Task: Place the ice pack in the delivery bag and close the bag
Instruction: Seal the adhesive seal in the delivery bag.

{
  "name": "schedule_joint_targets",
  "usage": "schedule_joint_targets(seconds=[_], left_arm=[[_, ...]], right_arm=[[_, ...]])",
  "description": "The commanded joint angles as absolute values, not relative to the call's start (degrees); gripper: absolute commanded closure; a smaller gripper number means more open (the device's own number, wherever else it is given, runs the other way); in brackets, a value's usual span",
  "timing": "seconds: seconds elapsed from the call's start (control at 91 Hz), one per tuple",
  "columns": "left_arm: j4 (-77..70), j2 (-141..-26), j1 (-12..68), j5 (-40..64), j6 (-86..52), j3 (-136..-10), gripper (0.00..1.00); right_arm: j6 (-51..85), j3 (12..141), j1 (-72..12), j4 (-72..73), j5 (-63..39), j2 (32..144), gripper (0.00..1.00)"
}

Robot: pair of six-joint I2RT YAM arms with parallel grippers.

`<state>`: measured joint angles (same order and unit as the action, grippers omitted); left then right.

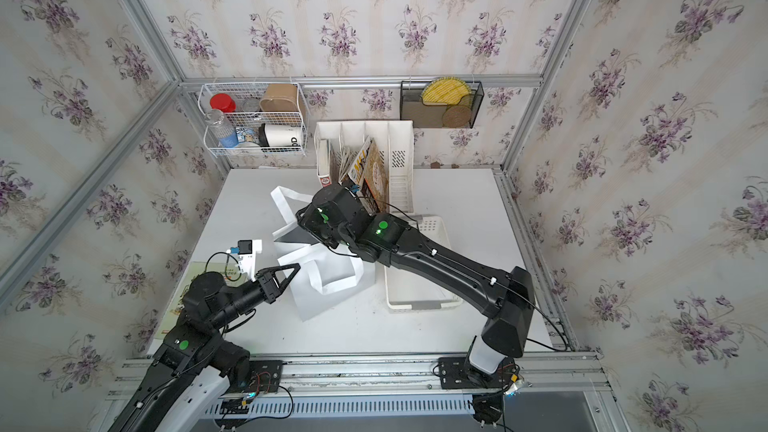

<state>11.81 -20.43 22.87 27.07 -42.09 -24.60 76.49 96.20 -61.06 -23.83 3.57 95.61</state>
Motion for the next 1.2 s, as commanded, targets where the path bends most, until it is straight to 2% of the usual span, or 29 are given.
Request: schedule_joint_targets(seconds=[0.0,0.648,1.187], left_arm=[[10.9,-20.4,22.9,27.7,-41.9,-24.8,0.98],[12.2,-21.6,22.9,27.1,-41.3,-25.7,0.98],[12.0,-22.7,22.9,26.8,-41.0,-25.9,0.99]], right_arm=[[78.1,97.9,-61.0,-22.8,1.5,97.4,0.50],[83.1,101.5,-61.0,-23.0,2.1,101.6,0.45],[84.7,101.4,-61.0,-22.2,0.8,102.3,0.46]])
